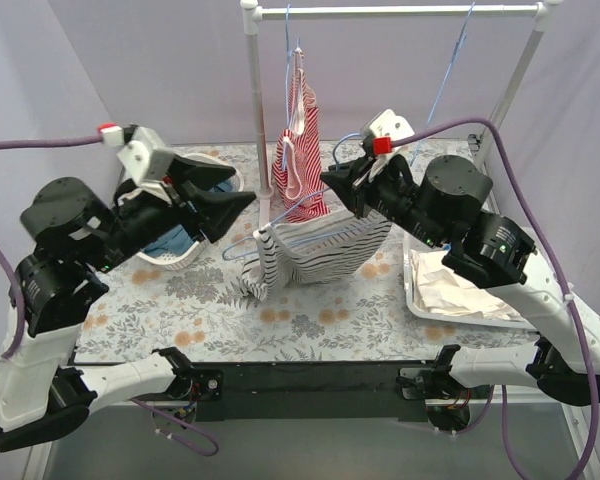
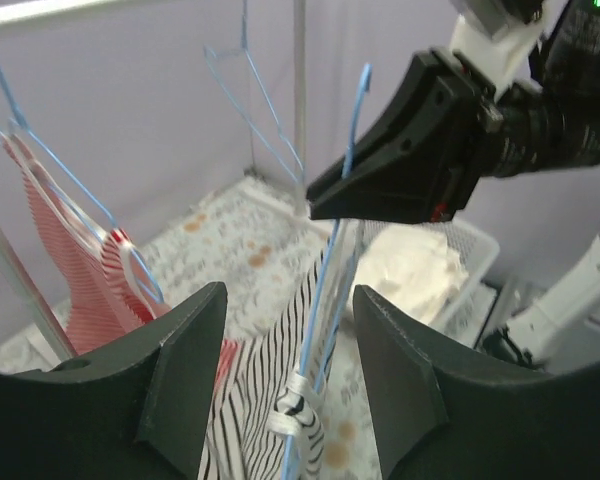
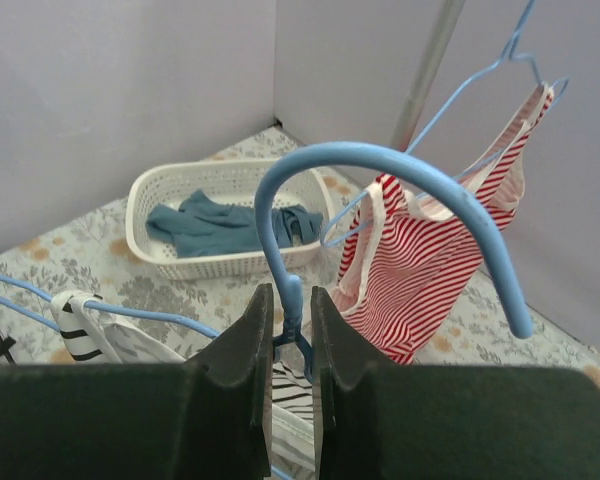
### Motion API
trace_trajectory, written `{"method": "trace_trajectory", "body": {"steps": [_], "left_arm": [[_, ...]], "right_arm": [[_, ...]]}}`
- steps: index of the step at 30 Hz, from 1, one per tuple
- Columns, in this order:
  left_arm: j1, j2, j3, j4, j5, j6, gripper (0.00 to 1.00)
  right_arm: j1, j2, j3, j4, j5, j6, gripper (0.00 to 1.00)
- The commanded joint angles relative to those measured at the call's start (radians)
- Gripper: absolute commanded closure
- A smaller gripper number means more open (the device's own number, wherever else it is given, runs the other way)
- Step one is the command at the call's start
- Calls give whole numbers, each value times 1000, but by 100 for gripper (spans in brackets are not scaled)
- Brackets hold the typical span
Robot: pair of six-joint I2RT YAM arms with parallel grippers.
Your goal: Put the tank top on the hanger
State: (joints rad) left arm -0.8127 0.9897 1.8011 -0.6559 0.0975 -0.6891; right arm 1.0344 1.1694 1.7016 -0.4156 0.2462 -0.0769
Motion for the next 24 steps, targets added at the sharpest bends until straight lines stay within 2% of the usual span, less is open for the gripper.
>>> {"method": "trace_trajectory", "body": {"steps": [1,7,11,15,19,22,23,24], "left_arm": [[3,43,-38,-287,114,-21,48],[3,12,-153,-332,162,-40,49],[3,17,-193,-343,185,-35,46],[3,32,-226,-324,211,-36,48],[3,44,-259,-271,215,-43,60],[3,46,-295,-231,220,-44,73],[3,46,-302,-222,226,-44,81],[3,49,-318,-214,234,-43,83]], "right_arm": [[3,-51,-34,58,-7,6,99],[3,-54,-53,58,-8,-3,99],[3,-63,-53,54,-21,-4,99],[3,-71,-66,43,-16,-4,99],[3,-83,-98,43,-9,-3,99],[4,-93,-115,43,7,-3,99],[3,-93,-125,43,11,-3,99],[3,-96,-129,43,15,-3,99]]}}
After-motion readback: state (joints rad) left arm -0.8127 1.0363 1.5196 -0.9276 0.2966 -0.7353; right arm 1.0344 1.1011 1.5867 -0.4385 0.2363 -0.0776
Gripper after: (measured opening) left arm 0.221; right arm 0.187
